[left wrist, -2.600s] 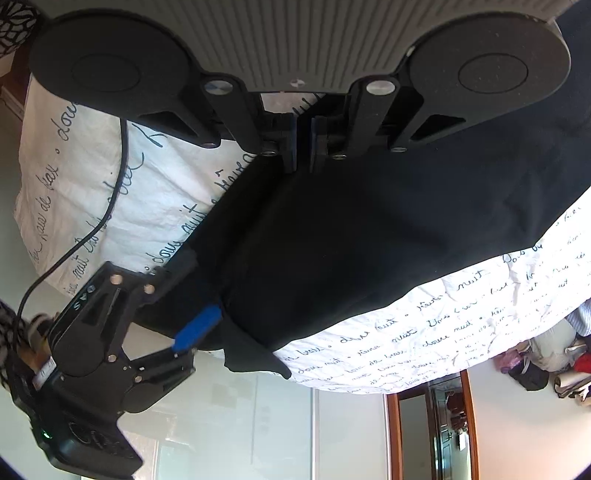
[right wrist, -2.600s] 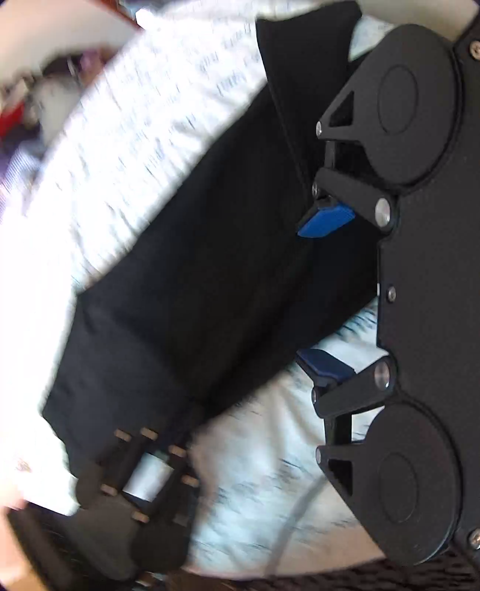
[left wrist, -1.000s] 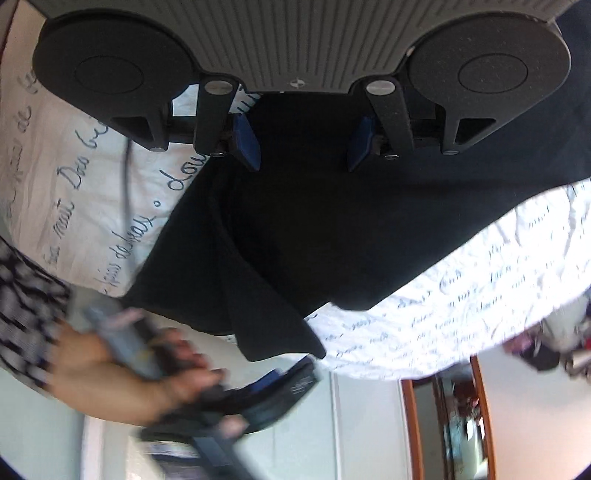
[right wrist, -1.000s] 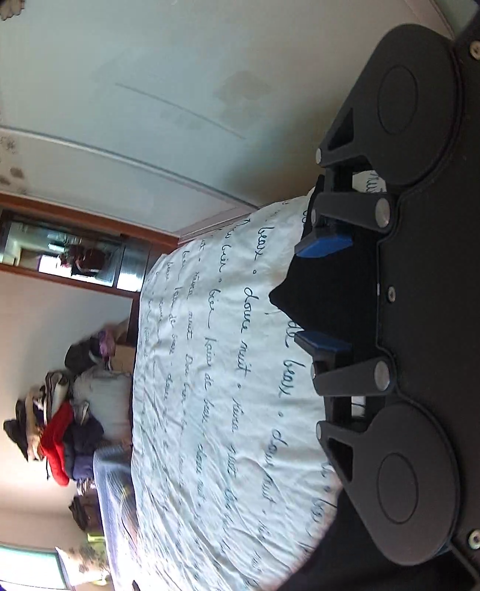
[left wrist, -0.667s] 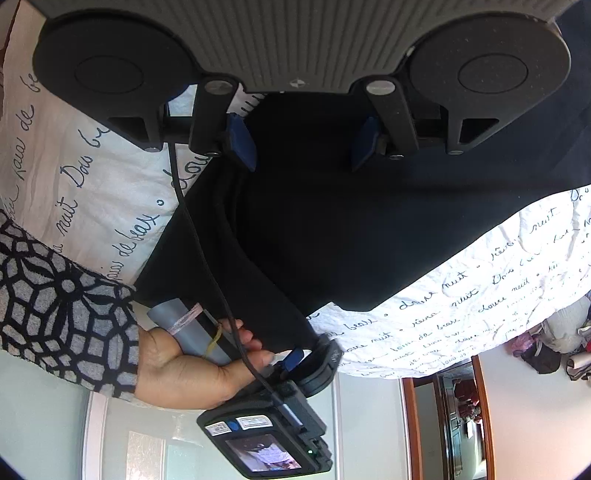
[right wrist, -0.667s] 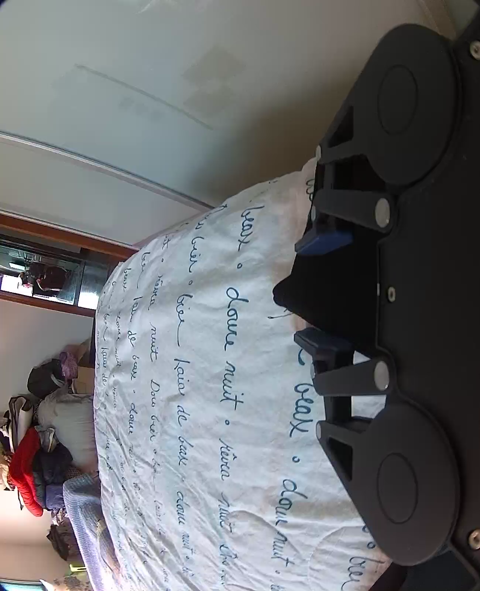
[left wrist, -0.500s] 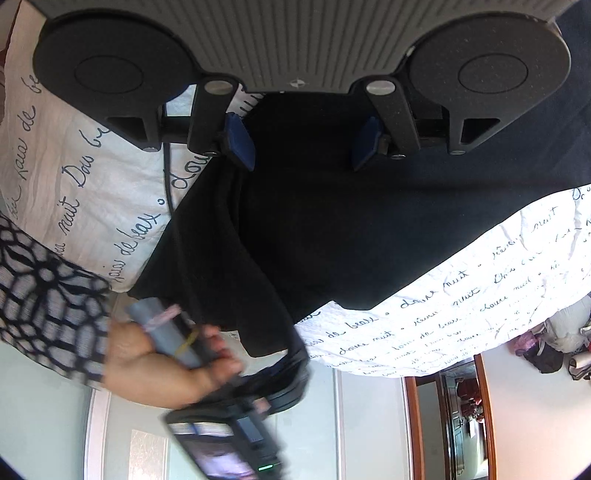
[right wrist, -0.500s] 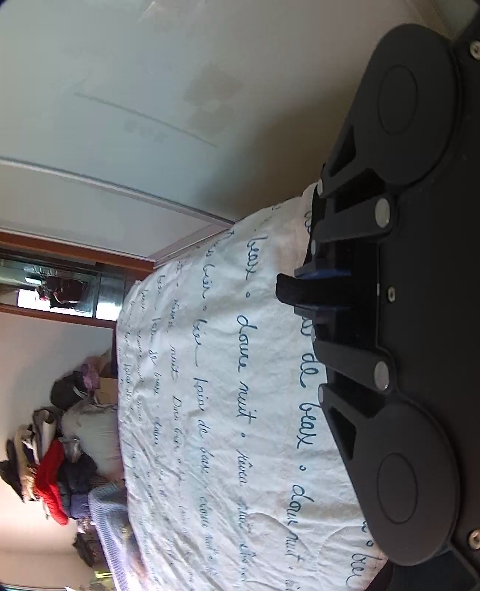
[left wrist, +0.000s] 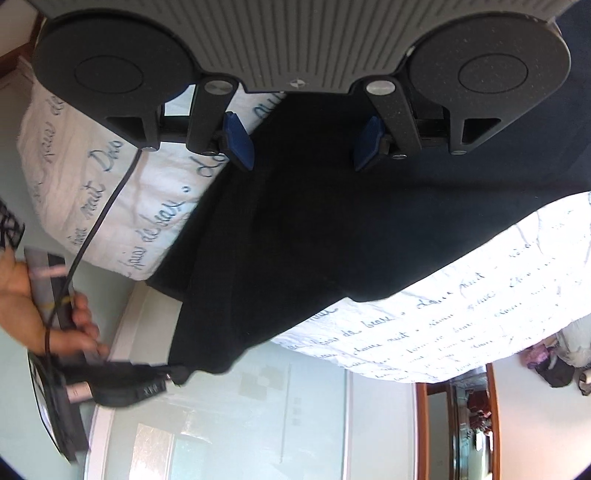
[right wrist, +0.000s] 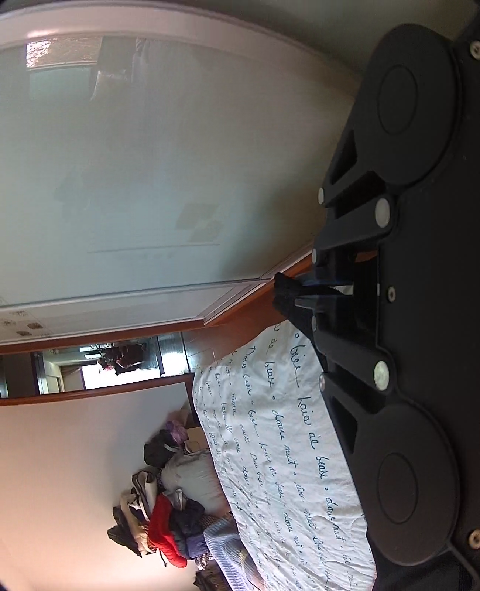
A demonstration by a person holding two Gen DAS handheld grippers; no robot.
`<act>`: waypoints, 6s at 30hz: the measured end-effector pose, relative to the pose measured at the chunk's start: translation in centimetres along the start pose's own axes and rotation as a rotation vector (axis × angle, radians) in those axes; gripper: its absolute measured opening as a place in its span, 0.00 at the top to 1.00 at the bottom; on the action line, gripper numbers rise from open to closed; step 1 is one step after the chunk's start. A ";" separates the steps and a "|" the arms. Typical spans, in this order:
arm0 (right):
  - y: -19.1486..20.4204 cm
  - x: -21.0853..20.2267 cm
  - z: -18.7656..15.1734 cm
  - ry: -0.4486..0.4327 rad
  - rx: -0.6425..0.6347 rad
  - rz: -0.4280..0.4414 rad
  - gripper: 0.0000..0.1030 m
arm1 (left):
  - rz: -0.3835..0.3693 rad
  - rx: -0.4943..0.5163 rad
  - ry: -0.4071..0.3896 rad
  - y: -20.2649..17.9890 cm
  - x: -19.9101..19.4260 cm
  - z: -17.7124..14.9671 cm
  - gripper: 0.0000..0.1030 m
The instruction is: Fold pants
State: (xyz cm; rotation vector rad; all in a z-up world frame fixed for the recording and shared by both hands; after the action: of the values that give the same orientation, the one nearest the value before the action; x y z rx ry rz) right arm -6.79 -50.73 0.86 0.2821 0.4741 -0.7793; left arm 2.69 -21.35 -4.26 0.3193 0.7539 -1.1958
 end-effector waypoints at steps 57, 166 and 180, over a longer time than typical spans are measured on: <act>7.5 -3.4 -9.6 0.186 -0.539 0.241 0.36 | 0.208 -0.061 0.036 -0.1 1.7 0.8 0.17; -2.5 -3.1 -7.1 0.203 0.038 0.179 0.01 | 0.425 -0.186 -0.011 -3.6 8.8 6.5 0.04; -5.4 -0.3 -8.5 0.364 0.369 0.267 0.01 | 0.424 -0.249 -0.045 -2.8 7.5 6.6 0.04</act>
State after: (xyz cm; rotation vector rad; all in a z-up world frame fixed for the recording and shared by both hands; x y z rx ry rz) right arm -13.50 -50.71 -6.65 0.8239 0.6176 -0.5498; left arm 3.66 -31.70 -4.13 0.2295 0.7420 -0.6993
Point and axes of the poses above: each gripper's, at about its wrist camera, not at the fingertips, and x roughly the way its jaws point, y to its left, z to its top, the point moved 1 cm from there along x, roughly the way its jaws point, and after that the axes turned 8 degrees about -z, right-handed, at the moved point
